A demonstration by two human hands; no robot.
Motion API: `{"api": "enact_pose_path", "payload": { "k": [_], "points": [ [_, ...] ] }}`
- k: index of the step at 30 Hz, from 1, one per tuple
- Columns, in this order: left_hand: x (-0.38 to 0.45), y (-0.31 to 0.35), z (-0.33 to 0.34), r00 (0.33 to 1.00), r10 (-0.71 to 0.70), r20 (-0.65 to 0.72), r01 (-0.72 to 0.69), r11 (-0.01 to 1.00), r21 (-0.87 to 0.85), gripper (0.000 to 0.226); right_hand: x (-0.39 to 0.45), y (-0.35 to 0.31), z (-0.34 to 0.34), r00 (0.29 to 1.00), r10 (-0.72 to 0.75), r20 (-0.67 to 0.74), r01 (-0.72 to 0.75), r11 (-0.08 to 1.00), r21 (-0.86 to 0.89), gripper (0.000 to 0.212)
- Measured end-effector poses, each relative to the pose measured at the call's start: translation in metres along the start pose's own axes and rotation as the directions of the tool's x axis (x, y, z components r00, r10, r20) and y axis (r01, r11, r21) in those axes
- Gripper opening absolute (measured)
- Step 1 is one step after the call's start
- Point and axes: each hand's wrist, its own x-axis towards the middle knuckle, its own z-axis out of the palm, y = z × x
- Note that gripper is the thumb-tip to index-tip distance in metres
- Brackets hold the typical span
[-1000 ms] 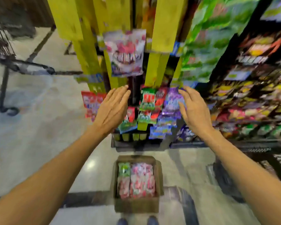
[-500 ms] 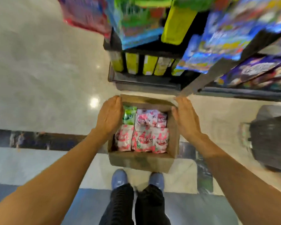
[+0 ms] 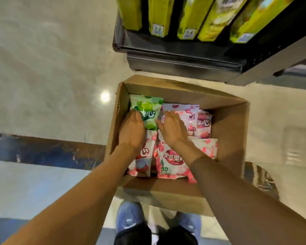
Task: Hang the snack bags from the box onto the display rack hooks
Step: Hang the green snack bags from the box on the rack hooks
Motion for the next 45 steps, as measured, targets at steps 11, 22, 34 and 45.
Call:
{"api": "enact_pose_path", "payload": {
  "k": [11, 22, 34, 45],
  "points": [
    [-0.009, 0.005, 0.000, 1.000, -0.024, 0.012, 0.024, 0.998, -0.058, 0.066, 0.018, -0.014, 0.010, 0.918, 0.397, -0.029, -0.350, 0.841, 0.413, 0.014],
    [-0.006, 0.003, -0.014, 0.993, -0.117, 0.036, 0.121, 0.978, -0.172, 0.061, 0.029, 0.014, -0.003, 0.902, 0.429, -0.055, -0.388, 0.858, 0.336, 0.018],
    [0.020, 0.028, 0.009, 0.920, -0.360, 0.153, 0.391, 0.854, -0.342, 0.062, 0.007, 0.067, -0.033, 0.856, 0.510, 0.090, -0.454, 0.656, 0.603, 0.046],
    [0.050, 0.023, 0.014, 0.849, -0.519, 0.099, 0.479, 0.678, -0.557, 0.044, 0.002, 0.053, -0.015, 0.803, 0.548, -0.232, -0.410, 0.792, 0.452, 0.034]
  ]
}}
